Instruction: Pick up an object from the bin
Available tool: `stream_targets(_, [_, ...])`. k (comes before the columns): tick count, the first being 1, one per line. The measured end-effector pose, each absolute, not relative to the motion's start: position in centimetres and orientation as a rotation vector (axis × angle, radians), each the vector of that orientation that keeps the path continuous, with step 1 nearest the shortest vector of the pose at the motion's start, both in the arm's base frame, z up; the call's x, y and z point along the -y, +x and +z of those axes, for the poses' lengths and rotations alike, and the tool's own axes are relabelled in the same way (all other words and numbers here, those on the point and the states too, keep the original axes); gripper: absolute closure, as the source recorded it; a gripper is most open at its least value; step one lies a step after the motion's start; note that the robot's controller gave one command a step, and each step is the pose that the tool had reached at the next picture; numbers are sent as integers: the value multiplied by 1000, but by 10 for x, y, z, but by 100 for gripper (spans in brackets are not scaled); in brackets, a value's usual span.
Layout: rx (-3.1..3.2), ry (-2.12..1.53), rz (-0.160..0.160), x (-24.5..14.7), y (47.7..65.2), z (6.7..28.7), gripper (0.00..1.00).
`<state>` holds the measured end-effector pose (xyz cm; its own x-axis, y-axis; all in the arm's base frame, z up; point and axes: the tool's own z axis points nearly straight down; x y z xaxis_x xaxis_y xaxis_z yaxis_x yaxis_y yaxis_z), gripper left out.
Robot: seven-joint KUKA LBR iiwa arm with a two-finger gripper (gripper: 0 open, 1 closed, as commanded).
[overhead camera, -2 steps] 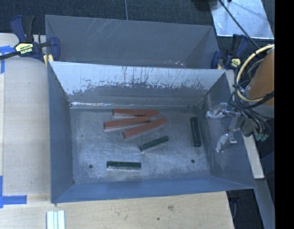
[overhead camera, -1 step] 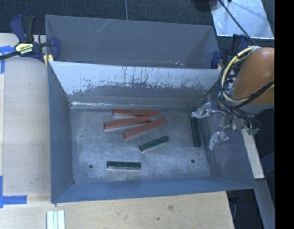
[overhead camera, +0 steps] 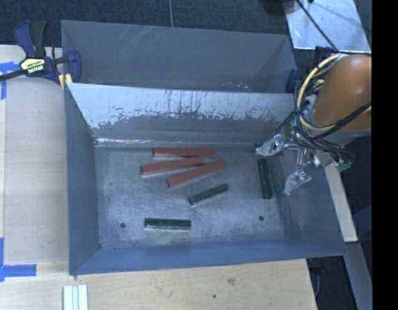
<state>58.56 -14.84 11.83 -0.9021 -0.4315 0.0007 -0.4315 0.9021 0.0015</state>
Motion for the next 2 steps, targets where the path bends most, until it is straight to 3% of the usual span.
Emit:
stream_targets(1, [3020, 893, 5, 154, 596, 128, 0])
stream_targets(2, [2863, 1318, -31, 138, 611, 75, 0])
